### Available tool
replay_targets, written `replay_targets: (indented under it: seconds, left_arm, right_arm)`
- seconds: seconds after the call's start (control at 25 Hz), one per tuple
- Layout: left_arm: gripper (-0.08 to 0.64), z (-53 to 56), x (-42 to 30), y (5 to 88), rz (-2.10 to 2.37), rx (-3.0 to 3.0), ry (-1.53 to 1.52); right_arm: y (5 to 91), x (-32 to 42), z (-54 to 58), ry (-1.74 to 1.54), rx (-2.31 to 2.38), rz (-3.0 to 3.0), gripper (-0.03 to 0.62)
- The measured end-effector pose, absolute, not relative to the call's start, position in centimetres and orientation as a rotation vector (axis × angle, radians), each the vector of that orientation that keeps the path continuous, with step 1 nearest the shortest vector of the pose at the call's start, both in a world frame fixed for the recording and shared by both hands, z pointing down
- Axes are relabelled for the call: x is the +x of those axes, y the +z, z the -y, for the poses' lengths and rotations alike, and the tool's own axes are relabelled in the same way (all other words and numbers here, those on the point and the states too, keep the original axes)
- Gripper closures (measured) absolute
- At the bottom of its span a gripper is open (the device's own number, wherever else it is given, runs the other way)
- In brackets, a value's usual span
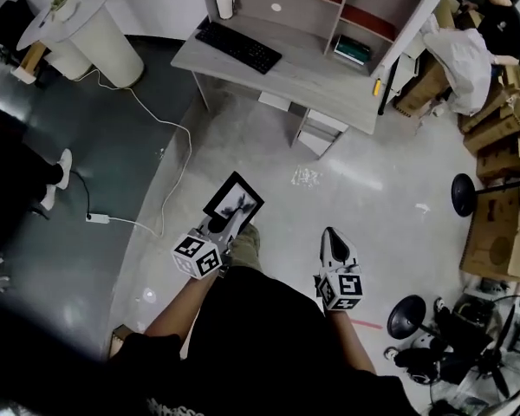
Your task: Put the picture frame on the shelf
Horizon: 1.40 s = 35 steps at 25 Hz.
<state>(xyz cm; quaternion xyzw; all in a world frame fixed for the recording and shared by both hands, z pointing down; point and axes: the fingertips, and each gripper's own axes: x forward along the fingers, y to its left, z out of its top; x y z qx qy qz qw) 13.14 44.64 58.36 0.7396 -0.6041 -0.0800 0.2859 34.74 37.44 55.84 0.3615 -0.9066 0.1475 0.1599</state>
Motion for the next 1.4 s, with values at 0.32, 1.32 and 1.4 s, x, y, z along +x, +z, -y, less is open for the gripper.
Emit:
replay_targets:
  seconds: [0.32,1.32,1.4]
  left_arm:
    - [0.535,-35.7,5.4,57.4,1.527,2.019,-0.202]
    - [0.535,-26.7,-11.0,57.2,1.593,2.002,-0.278]
    - [0.535,-26.2,-11.1,57.3,1.599,1.998,-0.281]
  right_arm:
    - [54.9,26.3,-27.1,0.371,1.118,2.524,0.578]
    - [56.0,10.3,-16.5,0.34,1.098,2.526,0.578]
    - [56.5,9.5,-15.9,0.355,1.081,2.538,0.578]
